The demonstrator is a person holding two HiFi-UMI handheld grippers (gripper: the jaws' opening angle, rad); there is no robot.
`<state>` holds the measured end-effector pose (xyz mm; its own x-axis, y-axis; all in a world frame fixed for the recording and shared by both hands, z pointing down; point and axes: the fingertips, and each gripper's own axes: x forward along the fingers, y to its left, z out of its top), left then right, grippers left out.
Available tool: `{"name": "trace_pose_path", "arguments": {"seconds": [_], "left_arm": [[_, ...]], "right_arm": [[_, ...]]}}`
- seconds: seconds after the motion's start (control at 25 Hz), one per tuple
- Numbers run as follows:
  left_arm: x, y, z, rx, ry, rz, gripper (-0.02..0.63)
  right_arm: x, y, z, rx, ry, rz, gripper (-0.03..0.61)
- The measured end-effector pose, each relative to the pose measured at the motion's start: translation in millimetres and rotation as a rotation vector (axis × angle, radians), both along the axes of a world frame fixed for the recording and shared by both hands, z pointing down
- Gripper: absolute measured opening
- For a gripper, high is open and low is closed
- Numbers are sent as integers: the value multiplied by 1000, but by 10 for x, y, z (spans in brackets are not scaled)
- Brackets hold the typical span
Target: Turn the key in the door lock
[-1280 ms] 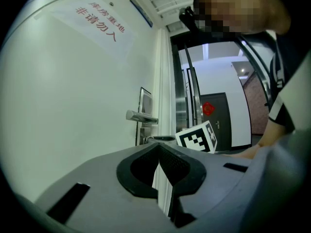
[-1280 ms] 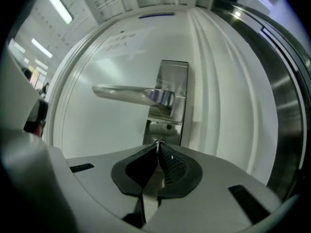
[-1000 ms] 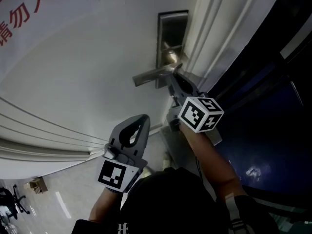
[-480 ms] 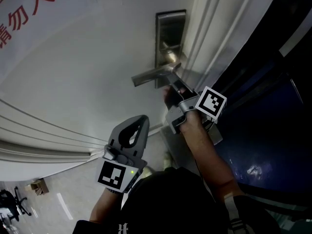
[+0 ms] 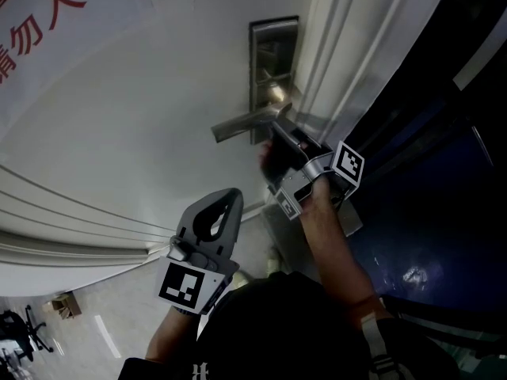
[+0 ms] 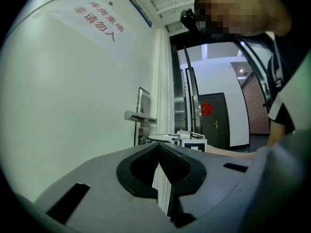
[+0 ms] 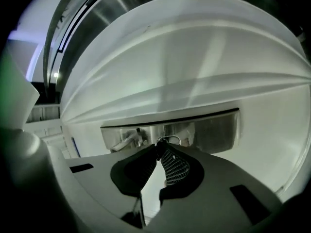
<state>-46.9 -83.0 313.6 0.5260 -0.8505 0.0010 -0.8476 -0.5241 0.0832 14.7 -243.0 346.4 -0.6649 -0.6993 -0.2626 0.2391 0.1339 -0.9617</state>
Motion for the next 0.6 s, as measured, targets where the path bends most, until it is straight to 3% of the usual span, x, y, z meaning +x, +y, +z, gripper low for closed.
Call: {"name": "trace_pose_path", "arguments": {"seconds": [0.12, 0.28, 0.6], "left_arm": [[11, 0, -3, -1, -4, 3, 8], [20, -6, -2, -3, -8, 6, 8], [40, -7, -11, 1, -5, 12, 8]], "right_arm": [[-7, 1, 6, -18, -103, -23, 23], [-5, -6, -12, -4, -169, -41, 29], [24, 39, -12, 70, -167, -21, 49]]}}
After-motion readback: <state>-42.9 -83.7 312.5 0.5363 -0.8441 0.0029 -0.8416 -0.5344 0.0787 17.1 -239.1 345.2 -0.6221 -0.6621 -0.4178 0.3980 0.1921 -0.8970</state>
